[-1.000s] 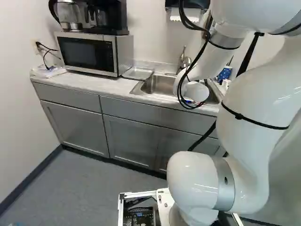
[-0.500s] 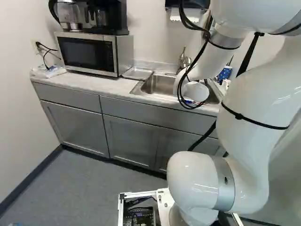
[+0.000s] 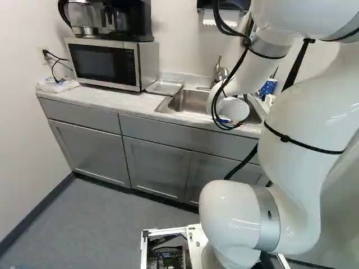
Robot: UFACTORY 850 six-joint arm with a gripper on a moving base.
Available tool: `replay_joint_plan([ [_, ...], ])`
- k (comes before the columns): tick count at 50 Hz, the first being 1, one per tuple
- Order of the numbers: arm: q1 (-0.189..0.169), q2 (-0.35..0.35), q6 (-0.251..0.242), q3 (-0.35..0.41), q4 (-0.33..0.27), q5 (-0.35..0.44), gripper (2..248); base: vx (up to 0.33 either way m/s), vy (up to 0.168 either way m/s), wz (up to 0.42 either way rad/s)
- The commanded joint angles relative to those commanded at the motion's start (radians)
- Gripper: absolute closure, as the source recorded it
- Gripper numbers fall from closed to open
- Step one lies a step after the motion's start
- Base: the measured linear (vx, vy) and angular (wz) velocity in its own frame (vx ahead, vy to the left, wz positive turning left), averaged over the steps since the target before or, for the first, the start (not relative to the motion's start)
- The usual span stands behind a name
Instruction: Rinse the cup and place it in the tray
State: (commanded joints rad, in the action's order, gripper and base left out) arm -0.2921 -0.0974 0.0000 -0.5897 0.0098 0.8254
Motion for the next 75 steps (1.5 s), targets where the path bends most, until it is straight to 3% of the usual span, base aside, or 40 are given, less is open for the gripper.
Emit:
replay_joint_plan([
  [75,0.000,0.000,0.000,0.000,0.000,0.000,134,0.000,0.000,0.000],
])
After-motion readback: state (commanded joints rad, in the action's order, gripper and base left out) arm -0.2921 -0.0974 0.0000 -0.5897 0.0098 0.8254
